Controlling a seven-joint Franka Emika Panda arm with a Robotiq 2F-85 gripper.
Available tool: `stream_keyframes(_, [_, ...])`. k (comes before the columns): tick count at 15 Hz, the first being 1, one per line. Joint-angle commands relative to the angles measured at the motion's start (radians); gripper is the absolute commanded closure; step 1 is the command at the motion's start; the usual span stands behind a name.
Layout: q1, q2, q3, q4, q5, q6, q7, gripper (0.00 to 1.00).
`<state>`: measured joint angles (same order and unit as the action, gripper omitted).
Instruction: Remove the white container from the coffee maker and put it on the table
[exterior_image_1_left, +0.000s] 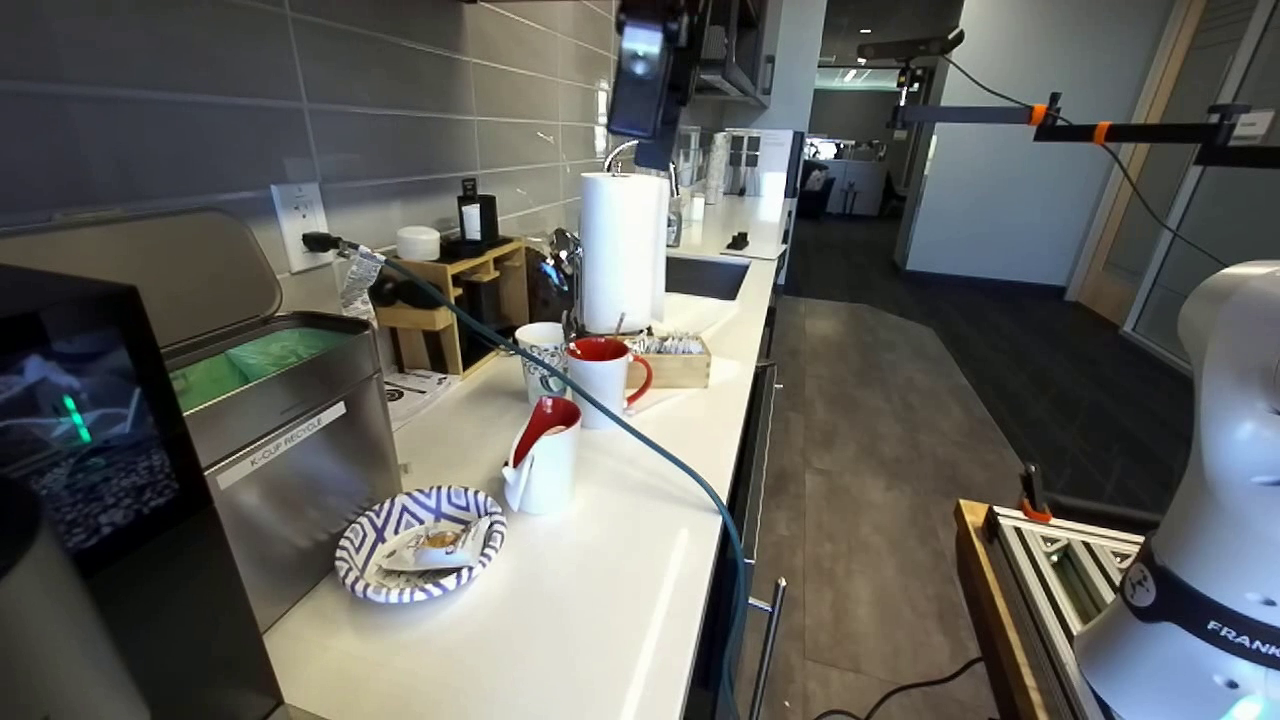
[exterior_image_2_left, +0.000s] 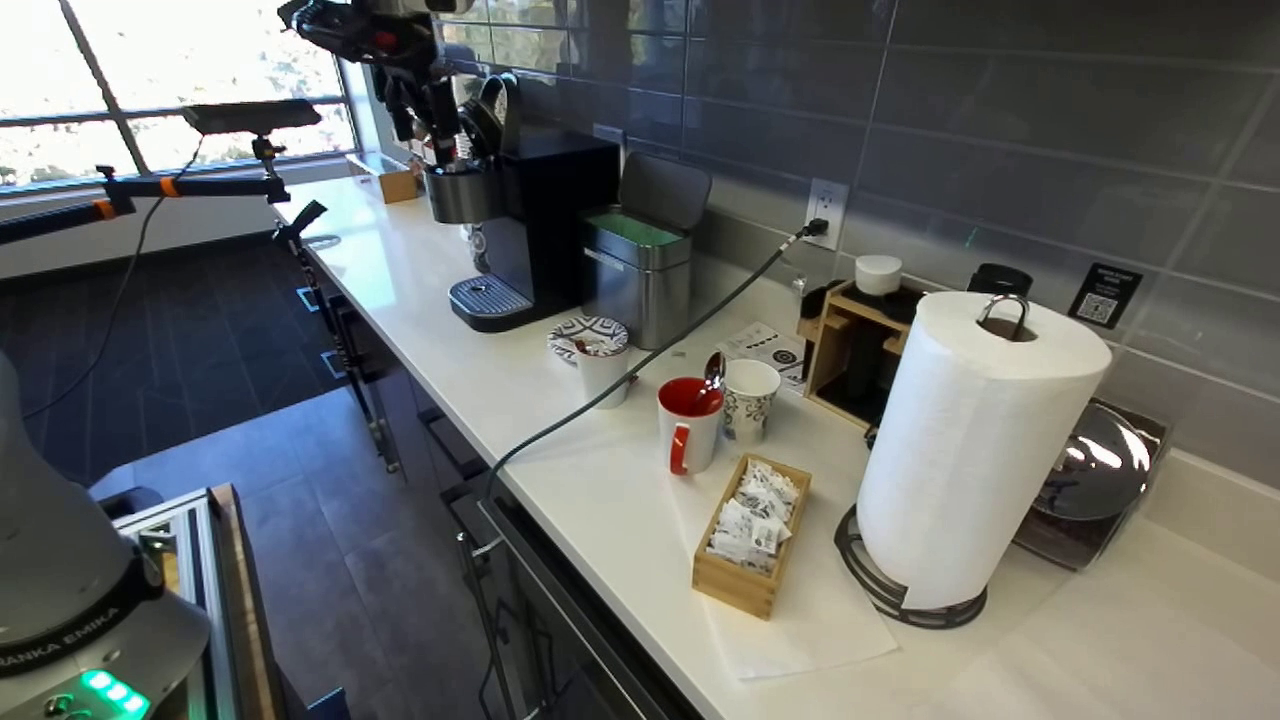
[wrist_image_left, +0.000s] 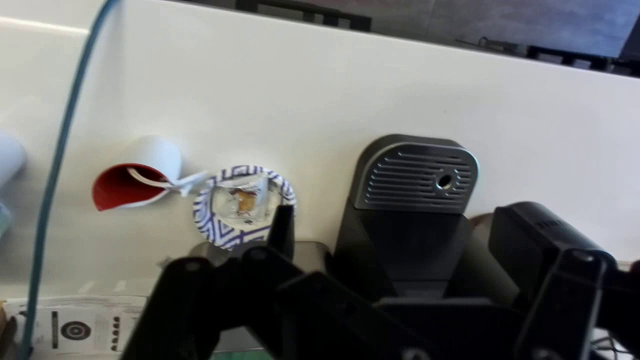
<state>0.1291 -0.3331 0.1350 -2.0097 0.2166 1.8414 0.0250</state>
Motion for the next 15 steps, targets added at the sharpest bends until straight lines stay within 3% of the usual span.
stream_keyframes(1, [0.056, 0.004, 0.110, -0.029, 0.034, 0.184, 0.168, 0.00])
stream_keyframes(4, [0.087, 0.055, 0.238, -0.009, -0.066, 0.344, 0.318, 0.00])
stream_keyframes(9, [0.063, 0.181, 0.405, 0.072, -0.430, 0.437, 0.631, 0.00])
stream_keyframes(13, [0.090, 0.283, 0.403, 0.180, -0.663, 0.380, 0.769, 0.00])
stream_keyframes(15, [0.121, 0.335, 0.378, 0.246, -0.684, 0.340, 0.733, 0.00])
